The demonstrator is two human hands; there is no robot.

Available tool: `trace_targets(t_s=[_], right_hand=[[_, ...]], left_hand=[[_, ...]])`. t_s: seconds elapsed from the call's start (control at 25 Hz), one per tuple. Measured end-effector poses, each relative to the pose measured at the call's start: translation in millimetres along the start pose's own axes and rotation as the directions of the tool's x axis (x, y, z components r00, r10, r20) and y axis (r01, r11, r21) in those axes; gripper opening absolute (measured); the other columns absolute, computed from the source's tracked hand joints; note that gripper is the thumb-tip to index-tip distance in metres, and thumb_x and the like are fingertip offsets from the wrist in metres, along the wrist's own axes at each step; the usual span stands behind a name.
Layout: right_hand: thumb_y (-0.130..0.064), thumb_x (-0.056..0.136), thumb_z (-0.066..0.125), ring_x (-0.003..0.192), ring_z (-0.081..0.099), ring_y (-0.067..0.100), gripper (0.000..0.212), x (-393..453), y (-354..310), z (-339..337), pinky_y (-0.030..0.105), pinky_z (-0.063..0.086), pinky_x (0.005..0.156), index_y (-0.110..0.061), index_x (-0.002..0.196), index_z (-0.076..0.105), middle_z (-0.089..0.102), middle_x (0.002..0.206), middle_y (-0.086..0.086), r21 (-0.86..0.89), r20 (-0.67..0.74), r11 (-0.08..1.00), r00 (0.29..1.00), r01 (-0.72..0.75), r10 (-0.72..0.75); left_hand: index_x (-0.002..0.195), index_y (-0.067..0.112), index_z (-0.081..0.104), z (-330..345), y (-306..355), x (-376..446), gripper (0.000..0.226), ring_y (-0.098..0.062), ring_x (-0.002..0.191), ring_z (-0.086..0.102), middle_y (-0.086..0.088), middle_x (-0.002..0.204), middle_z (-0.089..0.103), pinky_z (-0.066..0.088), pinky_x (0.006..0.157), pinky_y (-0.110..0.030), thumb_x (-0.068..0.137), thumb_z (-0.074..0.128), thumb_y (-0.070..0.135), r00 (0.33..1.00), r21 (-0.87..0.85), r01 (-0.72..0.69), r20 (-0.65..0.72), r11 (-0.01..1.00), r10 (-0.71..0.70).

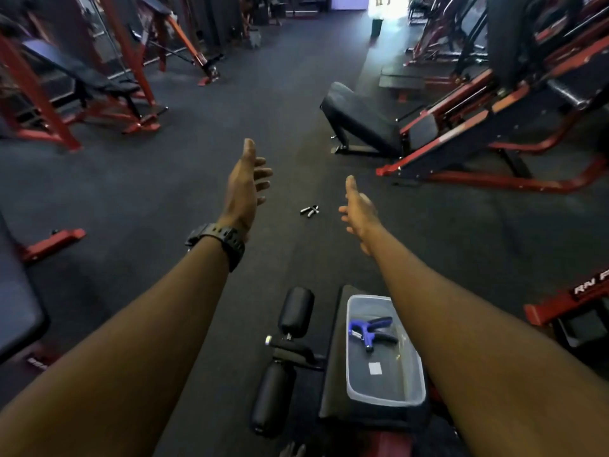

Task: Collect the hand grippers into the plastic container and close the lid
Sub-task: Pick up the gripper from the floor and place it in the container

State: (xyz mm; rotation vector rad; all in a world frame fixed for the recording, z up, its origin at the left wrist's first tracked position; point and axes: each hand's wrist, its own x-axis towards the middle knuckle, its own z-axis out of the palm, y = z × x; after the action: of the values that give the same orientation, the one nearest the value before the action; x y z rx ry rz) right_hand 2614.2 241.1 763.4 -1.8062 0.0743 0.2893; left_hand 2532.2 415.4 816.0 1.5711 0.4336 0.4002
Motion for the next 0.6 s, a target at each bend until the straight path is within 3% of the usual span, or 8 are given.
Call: trace_targets(t_s=[0.2, 0.4, 0.48, 0.56, 0.6], right_hand=[[-0.063, 0.098, 0.027, 0.123, 0.055, 0.036, 0.074, -9.5, 6.0, 22.1, 0.052, 0.041, 0.109, -0.003, 0.128, 0.058, 0.062, 0.130, 0.021, -0.029, 0.001, 1.000, 1.000, 0.006, -0.006], [-0.062, 0.099, 0.028, 0.088, 0.057, 0.029, 0.080, -7.5, 4.2, 57.2, 0.050, 0.048, 0.095, 0.008, 0.122, 0.059, 0.062, 0.095, 0.013, -0.005, -0.099, 1.000, 0.995, 0.006, -0.006], [-0.062, 0.099, 0.030, 0.084, 0.053, 0.026, 0.082, -3.5, 1.3, 84.9, 0.046, 0.051, 0.083, 0.010, 0.127, 0.055, 0.066, 0.102, 0.025, 0.008, -0.121, 1.000, 0.993, -0.010, 0.010], [-0.062, 0.098, 0.031, 0.087, 0.054, 0.029, 0.082, -2.1, -3.8, 117.9, 0.040, 0.051, 0.070, 0.009, 0.131, 0.051, 0.061, 0.126, 0.033, 0.045, -0.135, 0.998, 0.990, -0.040, 0.046], [-0.063, 0.098, 0.031, 0.092, 0.060, 0.034, 0.080, -0.2, -7.2, 135.5, 0.040, 0.053, 0.073, 0.007, 0.131, 0.052, 0.058, 0.131, 0.031, 0.050, -0.143, 0.997, 0.987, -0.061, 0.068]], left_hand=[[0.128, 0.020, 0.058, -19.7, -10.1, -5.1, 0.068, -0.023, 0.117, 0.061, -0.003, 0.127, 0.064, 0.046, 0.107, -0.051, 0.096, 0.028, 0.072, 1.000, -0.016, 0.000, 0.031, 1.000, 0.000], [0.131, 0.019, 0.058, -61.2, -17.8, 20.8, 0.069, -0.023, 0.118, 0.061, -0.003, 0.129, 0.064, 0.045, 0.109, -0.053, 0.097, 0.027, 0.071, 0.997, -0.043, -0.012, 0.072, 0.999, 0.015], [0.129, 0.022, 0.058, -89.5, -26.7, 40.2, 0.068, -0.020, 0.116, 0.062, 0.000, 0.127, 0.065, 0.046, 0.108, -0.052, 0.095, 0.028, 0.073, 0.995, -0.051, -0.015, 0.100, 0.999, 0.020], [0.125, 0.026, 0.059, -120.7, -37.0, 62.4, 0.067, -0.018, 0.116, 0.062, 0.002, 0.126, 0.065, 0.046, 0.107, -0.051, 0.093, 0.028, 0.076, 0.989, -0.039, -0.006, 0.144, 0.999, 0.012], [0.124, 0.027, 0.059, -137.6, -41.9, 74.2, 0.067, -0.018, 0.116, 0.061, 0.002, 0.126, 0.065, 0.046, 0.107, -0.051, 0.092, 0.028, 0.076, 0.987, -0.029, 0.000, 0.161, 1.000, 0.005]])
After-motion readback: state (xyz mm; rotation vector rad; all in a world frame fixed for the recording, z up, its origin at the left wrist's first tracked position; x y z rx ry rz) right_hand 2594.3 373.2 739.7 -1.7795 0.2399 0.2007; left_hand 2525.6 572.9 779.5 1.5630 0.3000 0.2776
